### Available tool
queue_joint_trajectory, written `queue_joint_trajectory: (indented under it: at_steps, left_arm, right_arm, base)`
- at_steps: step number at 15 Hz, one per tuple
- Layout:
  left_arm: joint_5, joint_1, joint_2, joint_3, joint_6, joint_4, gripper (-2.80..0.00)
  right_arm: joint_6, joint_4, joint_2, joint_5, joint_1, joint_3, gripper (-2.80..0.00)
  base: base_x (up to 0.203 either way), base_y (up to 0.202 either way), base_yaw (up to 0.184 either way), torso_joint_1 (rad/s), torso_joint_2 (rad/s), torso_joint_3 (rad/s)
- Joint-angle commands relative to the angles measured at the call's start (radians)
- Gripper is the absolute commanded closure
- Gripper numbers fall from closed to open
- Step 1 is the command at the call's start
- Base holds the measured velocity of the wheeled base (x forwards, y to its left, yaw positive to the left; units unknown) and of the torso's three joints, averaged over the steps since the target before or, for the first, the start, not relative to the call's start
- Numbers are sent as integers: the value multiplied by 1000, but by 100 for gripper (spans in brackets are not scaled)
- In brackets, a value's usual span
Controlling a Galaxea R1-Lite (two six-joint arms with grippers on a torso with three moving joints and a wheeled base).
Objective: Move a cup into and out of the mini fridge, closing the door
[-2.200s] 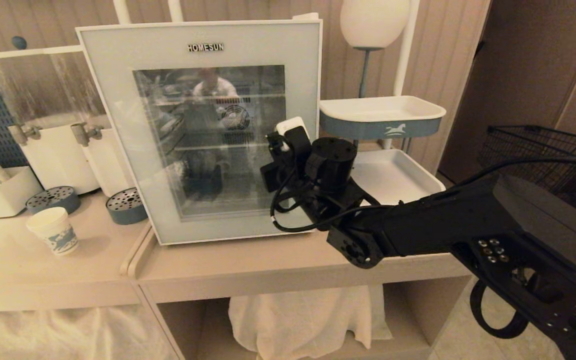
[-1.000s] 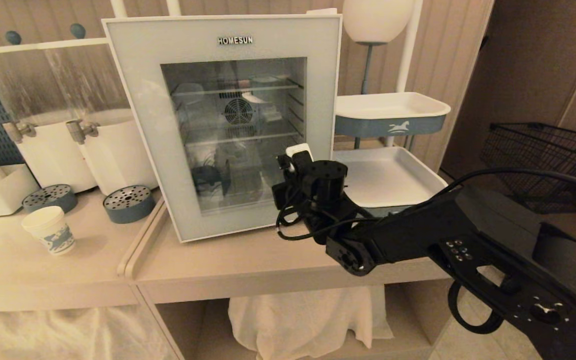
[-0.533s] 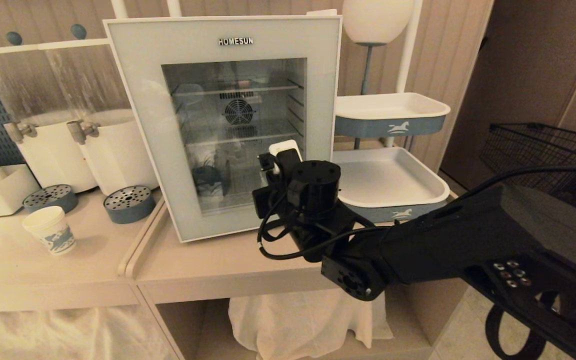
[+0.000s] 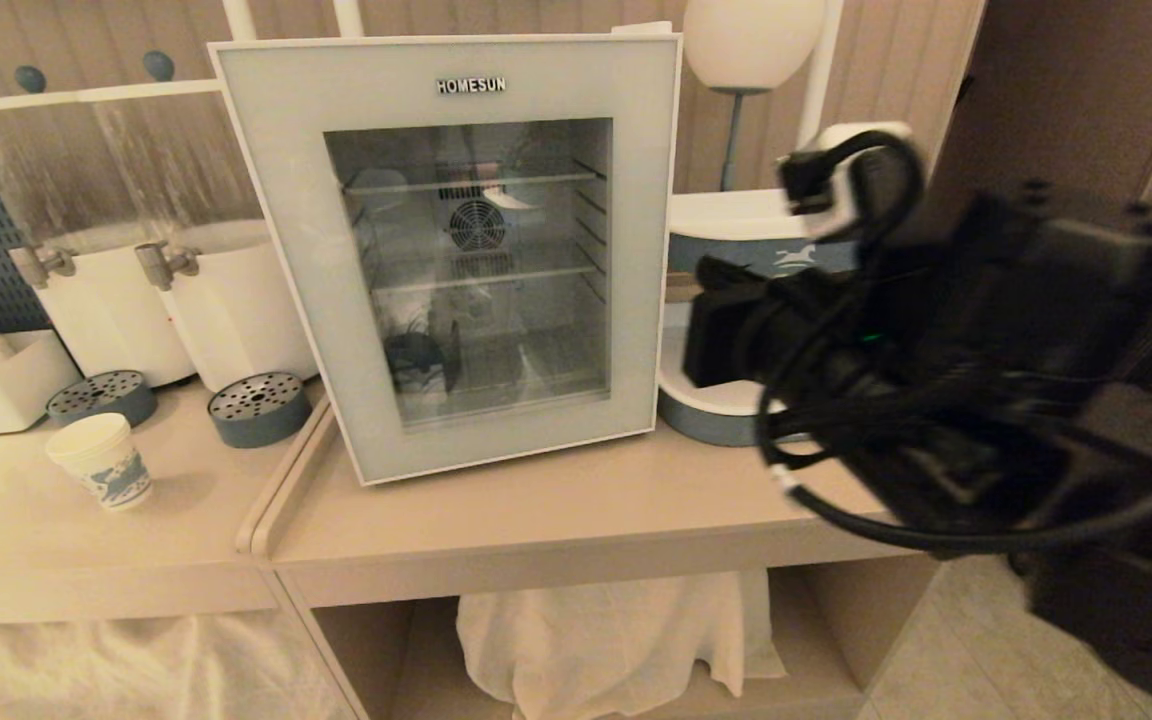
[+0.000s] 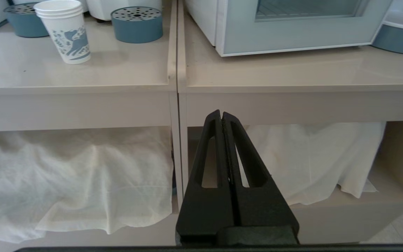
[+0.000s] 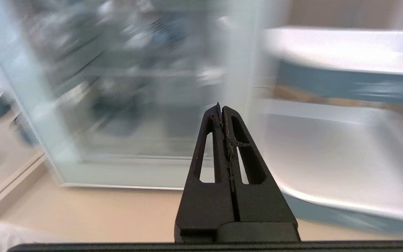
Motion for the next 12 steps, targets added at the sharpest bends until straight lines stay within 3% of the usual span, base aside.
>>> queue_joint_trajectory:
  at_steps: [1,2,4,8,10,12]
  left_arm:
    - [0,0,1,2,0,-1,0]
    - [0,0,1,2,0,-1,0]
    - [0,0,1,2,0,-1,0]
    - [0,0,1,2,0,-1,0]
    - [0,0,1,2,0,-1,0]
    - [0,0,1,2,0,-1,0]
  right_arm:
    - [-1,56,-390,-64,-5,143,0]
    - [0,131,-513,-124,-29,174,0]
    - [3,292,-709,-239,-160,214,0]
    - [4,453,-1026,-366,-596,312,0]
    - [-1,480,-1172,-387,-712,415,0]
    - [-8,508,-1294,-395,-759,516,0]
  base:
    - [0,0,0,0,0,0]
    - [0,0,0,0,0,0]
    - [0,0,0,0,0,0]
    - [0,0,0,0,0,0]
    - [0,0,0,0,0,0]
    - [0,0,0,0,0,0]
